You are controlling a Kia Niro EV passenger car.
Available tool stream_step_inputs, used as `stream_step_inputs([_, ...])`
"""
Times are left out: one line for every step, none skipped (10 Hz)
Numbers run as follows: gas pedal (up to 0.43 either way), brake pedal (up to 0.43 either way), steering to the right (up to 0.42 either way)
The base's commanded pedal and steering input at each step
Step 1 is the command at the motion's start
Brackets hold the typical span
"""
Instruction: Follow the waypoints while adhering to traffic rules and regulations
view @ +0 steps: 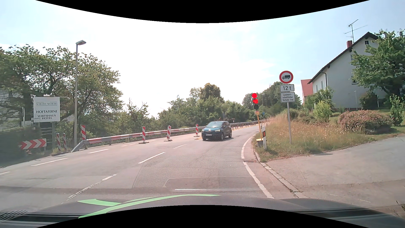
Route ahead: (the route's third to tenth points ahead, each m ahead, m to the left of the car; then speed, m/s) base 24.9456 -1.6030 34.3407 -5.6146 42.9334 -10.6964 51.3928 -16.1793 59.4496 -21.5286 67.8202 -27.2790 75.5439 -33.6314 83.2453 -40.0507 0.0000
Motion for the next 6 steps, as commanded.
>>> stream_step_inputs([0.000, 0.329, 0.072])
stream_step_inputs([0.000, 0.329, 0.072])
stream_step_inputs([0.000, 0.323, 0.072])
stream_step_inputs([0.000, 0.329, 0.072])
stream_step_inputs([0.000, 0.329, 0.072])
stream_step_inputs([0.000, 0.329, 0.072])
